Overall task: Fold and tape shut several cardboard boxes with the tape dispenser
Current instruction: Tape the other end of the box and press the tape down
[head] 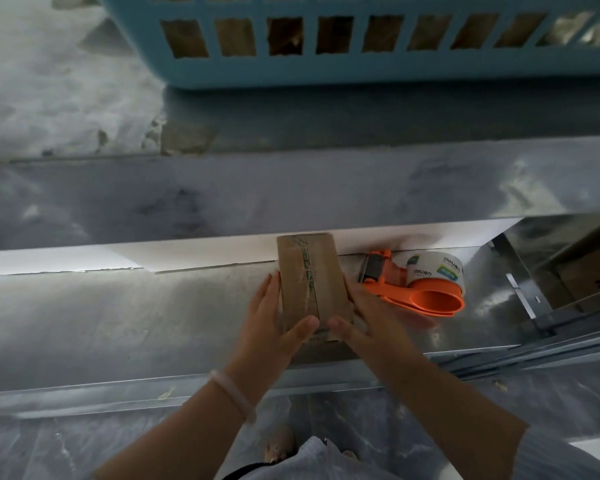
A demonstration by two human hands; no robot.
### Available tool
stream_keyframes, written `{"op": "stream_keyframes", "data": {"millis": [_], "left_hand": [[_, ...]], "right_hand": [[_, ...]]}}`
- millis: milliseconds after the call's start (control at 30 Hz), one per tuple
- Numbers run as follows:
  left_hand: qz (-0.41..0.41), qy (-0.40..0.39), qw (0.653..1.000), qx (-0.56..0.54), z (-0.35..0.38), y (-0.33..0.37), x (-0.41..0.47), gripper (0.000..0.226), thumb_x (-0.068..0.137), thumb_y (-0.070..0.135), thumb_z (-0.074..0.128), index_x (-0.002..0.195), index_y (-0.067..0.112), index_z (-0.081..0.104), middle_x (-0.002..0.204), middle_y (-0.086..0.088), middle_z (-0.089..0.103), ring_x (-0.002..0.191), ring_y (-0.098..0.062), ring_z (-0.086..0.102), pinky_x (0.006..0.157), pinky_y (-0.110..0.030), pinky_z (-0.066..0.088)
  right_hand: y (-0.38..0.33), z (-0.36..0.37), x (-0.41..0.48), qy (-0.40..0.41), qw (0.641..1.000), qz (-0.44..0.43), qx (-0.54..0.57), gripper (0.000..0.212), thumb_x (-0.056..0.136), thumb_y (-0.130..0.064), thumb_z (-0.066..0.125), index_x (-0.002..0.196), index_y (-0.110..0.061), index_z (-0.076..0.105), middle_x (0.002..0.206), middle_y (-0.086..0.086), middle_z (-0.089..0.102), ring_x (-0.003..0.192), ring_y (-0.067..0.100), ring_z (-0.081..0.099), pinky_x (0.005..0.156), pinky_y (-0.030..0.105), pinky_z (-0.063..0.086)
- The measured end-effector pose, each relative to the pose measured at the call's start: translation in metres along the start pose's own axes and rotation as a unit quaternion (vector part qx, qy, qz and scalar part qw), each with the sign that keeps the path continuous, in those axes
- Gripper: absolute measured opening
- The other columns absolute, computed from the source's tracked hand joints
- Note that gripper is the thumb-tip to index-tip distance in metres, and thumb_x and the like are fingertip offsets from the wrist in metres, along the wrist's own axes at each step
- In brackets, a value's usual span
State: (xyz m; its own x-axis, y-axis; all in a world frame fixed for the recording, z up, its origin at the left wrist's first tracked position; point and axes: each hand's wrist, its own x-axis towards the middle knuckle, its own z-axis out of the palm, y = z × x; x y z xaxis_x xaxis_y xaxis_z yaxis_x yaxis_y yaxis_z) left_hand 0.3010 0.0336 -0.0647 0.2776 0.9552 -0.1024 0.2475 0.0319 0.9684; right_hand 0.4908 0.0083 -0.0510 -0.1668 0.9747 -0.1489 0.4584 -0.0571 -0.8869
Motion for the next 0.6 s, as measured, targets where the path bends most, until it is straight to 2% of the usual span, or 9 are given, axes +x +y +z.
{"op": "stream_keyframes", "data": {"millis": [33,67,100,133,200,300,433,533,600], "left_hand": [[0.020,0.033,0.992,0.124,-0.005,0.001,-0.002,0.084,0.074,0.066,0.064,0.144,0.042,0.026,0.158,0.000,0.024,0.144,-0.020,0.025,0.114,-0.044,0.029],[0.071,0.068,0.968,0.232,-0.010,0.003,-0.005,0.084,0.075,0.067,0.060,0.146,0.041,0.024,0.159,-0.002,0.018,0.145,-0.020,0.019,0.114,-0.041,0.026],[0.141,0.087,0.937,0.307,-0.013,0.006,-0.006,0.079,0.078,0.065,0.059,0.146,0.037,0.030,0.159,-0.005,0.021,0.144,-0.023,0.020,0.113,-0.042,0.027],[0.207,0.087,0.909,0.350,-0.017,0.007,-0.005,0.073,0.080,0.062,0.059,0.143,0.032,0.039,0.155,-0.009,0.030,0.142,-0.025,0.026,0.111,-0.046,0.032],[0.299,0.057,0.869,0.390,-0.021,0.001,0.003,0.057,0.083,0.055,0.055,0.130,0.023,0.060,0.142,-0.007,0.051,0.135,-0.026,0.041,0.104,-0.051,0.045],[0.348,0.023,0.831,0.432,-0.025,-0.005,0.011,0.047,0.085,0.049,0.056,0.116,0.017,0.071,0.128,-0.004,0.064,0.127,-0.024,0.053,0.096,-0.046,0.052],[0.363,0.010,0.828,0.427,-0.028,-0.005,0.014,0.047,0.084,0.046,0.059,0.116,0.014,0.071,0.127,-0.003,0.064,0.127,-0.022,0.052,0.100,-0.042,0.049],[0.353,-0.034,0.841,0.409,-0.037,-0.010,0.012,0.050,0.089,0.043,0.057,0.129,0.014,0.062,0.139,-0.002,0.054,0.137,-0.021,0.042,0.109,-0.038,0.041],[0.346,-0.044,0.837,0.422,-0.040,-0.011,0.009,0.049,0.092,0.042,0.053,0.133,0.014,0.058,0.143,-0.002,0.051,0.140,-0.021,0.038,0.112,-0.039,0.038]], "right_hand": [[0.003,-0.005,0.000,0.024,0.995,-0.022,-0.093,0.076,0.084,-0.060,0.060,0.150,-0.038,0.030,0.155,-0.020,0.027,0.142,0.005,0.030,0.115,0.036,0.032],[0.005,-0.009,0.000,0.055,0.982,-0.067,-0.169,0.080,0.082,-0.061,0.061,0.150,-0.032,0.031,0.157,-0.015,0.023,0.144,0.010,0.028,0.116,0.037,0.031],[0.007,-0.013,0.001,0.081,0.963,-0.132,-0.219,0.079,0.081,-0.059,0.063,0.148,-0.025,0.038,0.158,-0.007,0.027,0.143,0.016,0.033,0.113,0.039,0.035],[0.012,-0.014,0.003,0.100,0.942,-0.197,-0.252,0.074,0.081,-0.057,0.064,0.144,-0.021,0.046,0.156,0.001,0.034,0.138,0.022,0.041,0.109,0.041,0.041],[0.021,-0.016,0.007,0.118,0.910,-0.277,-0.284,0.058,0.087,-0.053,0.061,0.133,-0.019,0.059,0.147,0.005,0.047,0.130,0.023,0.050,0.102,0.043,0.048],[0.028,-0.017,0.012,0.129,0.892,-0.313,-0.300,0.050,0.094,-0.054,0.049,0.128,-0.019,0.063,0.142,0.002,0.052,0.125,0.018,0.052,0.103,0.035,0.046],[0.036,-0.020,0.015,0.103,0.881,-0.324,-0.329,0.050,0.093,-0.046,0.055,0.136,-0.021,0.053,0.145,0.002,0.050,0.122,0.020,0.057,0.099,0.040,0.051],[0.039,-0.026,0.013,0.071,0.879,-0.322,-0.345,0.049,0.099,-0.045,0.045,0.144,-0.025,0.042,0.152,-0.002,0.041,0.121,0.021,0.056,0.099,0.039,0.050],[0.037,-0.027,0.013,0.062,0.880,-0.322,-0.343,0.048,0.102,-0.045,0.038,0.147,-0.027,0.036,0.153,-0.006,0.036,0.121,0.018,0.055,0.101,0.035,0.047]]}}
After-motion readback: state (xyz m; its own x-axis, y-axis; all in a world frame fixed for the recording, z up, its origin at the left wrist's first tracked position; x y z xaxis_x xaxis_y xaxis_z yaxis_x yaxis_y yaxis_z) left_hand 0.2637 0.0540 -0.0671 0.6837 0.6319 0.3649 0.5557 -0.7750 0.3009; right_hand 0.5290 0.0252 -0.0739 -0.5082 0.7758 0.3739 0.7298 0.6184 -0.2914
